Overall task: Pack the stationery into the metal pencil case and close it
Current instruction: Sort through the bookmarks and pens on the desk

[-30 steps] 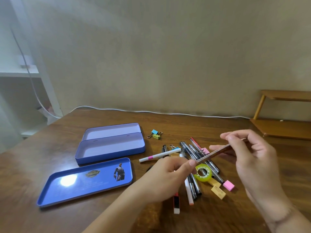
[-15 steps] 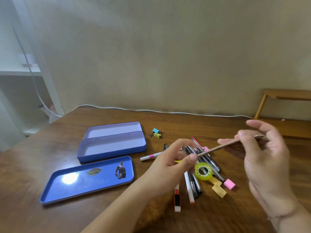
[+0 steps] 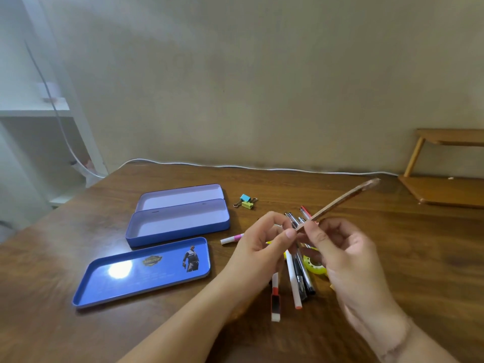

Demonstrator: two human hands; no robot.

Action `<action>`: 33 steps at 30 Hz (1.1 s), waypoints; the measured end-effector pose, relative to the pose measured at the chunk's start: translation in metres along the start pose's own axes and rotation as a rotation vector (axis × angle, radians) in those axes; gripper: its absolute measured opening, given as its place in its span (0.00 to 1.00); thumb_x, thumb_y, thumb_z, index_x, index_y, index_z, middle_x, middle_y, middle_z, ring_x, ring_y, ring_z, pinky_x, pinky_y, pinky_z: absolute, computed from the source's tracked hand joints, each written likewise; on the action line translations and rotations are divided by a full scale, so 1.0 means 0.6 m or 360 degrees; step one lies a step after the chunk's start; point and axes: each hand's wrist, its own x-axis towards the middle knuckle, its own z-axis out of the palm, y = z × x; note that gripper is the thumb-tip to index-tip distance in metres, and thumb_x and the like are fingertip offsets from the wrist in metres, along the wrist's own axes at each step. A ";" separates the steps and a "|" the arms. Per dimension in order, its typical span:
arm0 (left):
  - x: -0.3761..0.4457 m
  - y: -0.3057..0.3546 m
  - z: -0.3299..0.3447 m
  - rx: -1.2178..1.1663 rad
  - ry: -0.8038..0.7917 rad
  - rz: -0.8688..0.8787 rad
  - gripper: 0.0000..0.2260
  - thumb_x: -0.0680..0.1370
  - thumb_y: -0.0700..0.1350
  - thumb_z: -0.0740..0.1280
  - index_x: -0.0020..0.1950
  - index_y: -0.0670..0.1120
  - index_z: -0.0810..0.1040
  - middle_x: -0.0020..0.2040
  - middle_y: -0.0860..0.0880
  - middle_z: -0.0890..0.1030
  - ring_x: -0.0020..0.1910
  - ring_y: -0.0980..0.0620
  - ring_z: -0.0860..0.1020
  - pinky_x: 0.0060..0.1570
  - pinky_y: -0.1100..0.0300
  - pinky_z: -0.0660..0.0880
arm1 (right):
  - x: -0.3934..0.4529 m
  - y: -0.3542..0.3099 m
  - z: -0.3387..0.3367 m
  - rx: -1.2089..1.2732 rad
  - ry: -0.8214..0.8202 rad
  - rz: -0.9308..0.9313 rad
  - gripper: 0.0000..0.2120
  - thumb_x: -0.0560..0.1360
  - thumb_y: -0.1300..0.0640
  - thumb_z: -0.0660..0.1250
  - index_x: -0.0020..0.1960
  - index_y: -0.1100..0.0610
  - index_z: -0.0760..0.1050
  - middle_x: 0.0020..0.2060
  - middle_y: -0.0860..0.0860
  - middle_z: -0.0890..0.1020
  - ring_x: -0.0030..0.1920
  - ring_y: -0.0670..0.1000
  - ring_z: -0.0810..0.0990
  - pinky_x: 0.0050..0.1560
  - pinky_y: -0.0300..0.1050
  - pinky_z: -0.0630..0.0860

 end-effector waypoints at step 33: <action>-0.061 -0.058 -0.444 0.1260 0.0977 -0.0389 0.13 0.74 0.43 0.72 0.59 0.47 0.81 0.49 0.52 0.83 0.40 0.57 0.81 0.37 0.72 0.70 | 0.139 -0.006 0.236 -0.1700 -0.1197 -0.1110 0.10 0.73 0.54 0.70 0.51 0.41 0.74 0.49 0.41 0.79 0.51 0.44 0.76 0.50 0.46 0.77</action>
